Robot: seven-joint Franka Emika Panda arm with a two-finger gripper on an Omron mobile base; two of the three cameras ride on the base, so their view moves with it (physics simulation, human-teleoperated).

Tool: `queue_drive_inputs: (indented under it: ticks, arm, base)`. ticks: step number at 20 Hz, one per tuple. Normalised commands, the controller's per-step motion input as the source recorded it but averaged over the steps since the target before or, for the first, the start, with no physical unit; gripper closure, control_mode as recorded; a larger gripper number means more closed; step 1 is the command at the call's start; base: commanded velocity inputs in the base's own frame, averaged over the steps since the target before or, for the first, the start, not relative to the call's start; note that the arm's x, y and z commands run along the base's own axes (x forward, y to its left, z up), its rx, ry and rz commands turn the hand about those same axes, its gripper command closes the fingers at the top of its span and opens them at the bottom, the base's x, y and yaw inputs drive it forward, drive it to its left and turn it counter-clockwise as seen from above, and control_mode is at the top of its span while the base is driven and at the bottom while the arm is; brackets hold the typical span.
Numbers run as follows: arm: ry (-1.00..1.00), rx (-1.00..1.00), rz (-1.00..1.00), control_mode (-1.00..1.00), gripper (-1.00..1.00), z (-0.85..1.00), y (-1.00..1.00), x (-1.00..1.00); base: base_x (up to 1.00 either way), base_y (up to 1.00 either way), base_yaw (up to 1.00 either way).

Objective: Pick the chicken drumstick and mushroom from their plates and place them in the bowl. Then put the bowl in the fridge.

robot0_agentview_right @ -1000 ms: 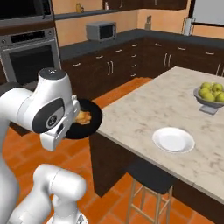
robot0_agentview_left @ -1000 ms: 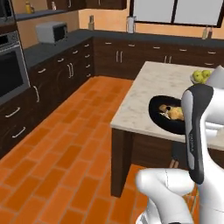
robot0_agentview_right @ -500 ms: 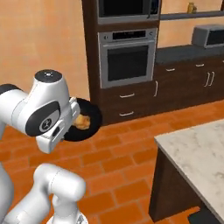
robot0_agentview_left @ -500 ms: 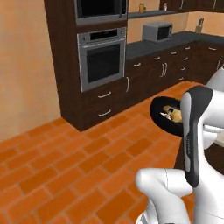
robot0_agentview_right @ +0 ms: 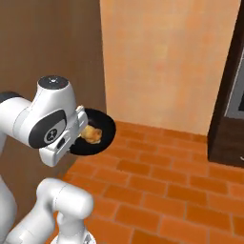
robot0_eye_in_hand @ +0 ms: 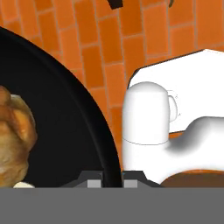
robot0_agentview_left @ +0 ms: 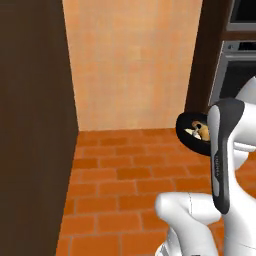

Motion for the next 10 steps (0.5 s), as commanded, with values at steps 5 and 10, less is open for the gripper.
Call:
queue_drive_inputs:
  ticks: [5,10]
  arm:
    - [0.00,0.00,0.00,1.00,1.00,0.00,0.00,0.00]
    - [0.00,0.00,0.00,1.00,1.00,0.00,0.00,0.00]
  base:
    - [0.00,0.00,1.00]
    - [0.00,0.00,1.00]
